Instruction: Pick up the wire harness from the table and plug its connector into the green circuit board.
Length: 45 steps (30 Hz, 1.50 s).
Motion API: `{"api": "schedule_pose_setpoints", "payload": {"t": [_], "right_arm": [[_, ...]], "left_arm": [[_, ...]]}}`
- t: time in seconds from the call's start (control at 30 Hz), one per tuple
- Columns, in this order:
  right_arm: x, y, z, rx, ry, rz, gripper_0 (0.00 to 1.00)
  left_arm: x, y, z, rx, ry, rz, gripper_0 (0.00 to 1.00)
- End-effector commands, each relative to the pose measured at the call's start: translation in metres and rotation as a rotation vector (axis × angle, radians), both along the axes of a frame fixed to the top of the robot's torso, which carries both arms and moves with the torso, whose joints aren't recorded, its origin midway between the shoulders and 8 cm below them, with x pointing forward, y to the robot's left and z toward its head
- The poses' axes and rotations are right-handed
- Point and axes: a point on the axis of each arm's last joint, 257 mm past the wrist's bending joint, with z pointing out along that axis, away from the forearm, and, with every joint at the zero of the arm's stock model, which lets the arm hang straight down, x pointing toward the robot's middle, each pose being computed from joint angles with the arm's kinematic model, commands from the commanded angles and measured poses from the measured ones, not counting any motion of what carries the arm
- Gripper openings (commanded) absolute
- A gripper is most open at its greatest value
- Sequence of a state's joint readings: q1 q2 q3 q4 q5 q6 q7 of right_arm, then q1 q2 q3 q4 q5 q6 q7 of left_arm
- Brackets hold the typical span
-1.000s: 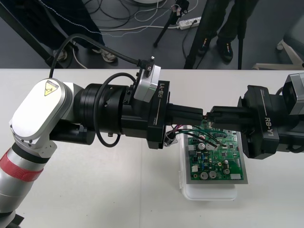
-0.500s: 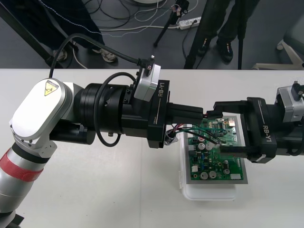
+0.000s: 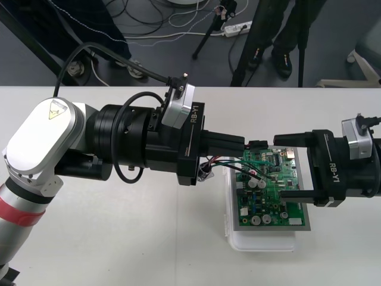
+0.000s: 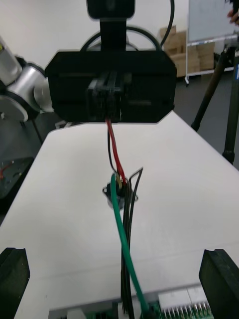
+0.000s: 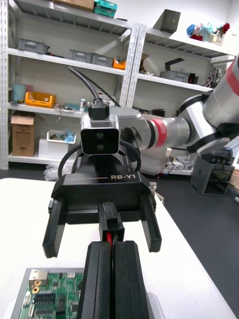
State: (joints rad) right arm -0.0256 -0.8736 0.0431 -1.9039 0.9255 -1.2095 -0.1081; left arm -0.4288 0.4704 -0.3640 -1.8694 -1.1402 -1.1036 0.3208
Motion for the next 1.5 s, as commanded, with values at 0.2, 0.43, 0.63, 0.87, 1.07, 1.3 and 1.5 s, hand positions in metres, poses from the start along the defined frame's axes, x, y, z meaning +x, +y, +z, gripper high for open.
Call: {"api": "schedule_pose_setpoints", "payload": {"t": [0.2,0.43,0.63,0.87,1.07,1.3,1.5], "right_arm": [[-0.018,-0.064,-0.064,-0.366,-0.001,0.022,1.00],[-0.020,-0.120,-0.094,-0.671,-0.018,-0.025,1.00],[-0.015,-0.148,-0.107,-0.853,0.005,-0.102,1.00],[-0.004,-0.170,-0.116,-1.015,0.001,-0.205,1.00],[0.011,-0.182,-0.117,-1.108,-0.025,-0.255,1.00],[0.032,-0.177,-0.117,-1.148,-0.058,-0.290,1.00],[0.043,-0.172,-0.124,-1.188,-0.063,-0.297,1.00]], "left_arm": [[0.003,0.031,-0.004,0.027,-0.045,0.007,0.00],[0.008,0.052,-0.018,0.021,-0.053,-0.030,0.00],[0.010,0.068,-0.031,0.001,-0.072,-0.062,0.00],[0.017,0.088,-0.052,-0.009,-0.112,-0.075,0.00],[0.023,0.104,-0.075,-0.002,-0.128,-0.074,0.00],[0.036,0.118,-0.109,0.045,-0.172,-0.042,0.00],[0.042,0.127,-0.134,0.075,-0.217,-0.024,0.00]]}}
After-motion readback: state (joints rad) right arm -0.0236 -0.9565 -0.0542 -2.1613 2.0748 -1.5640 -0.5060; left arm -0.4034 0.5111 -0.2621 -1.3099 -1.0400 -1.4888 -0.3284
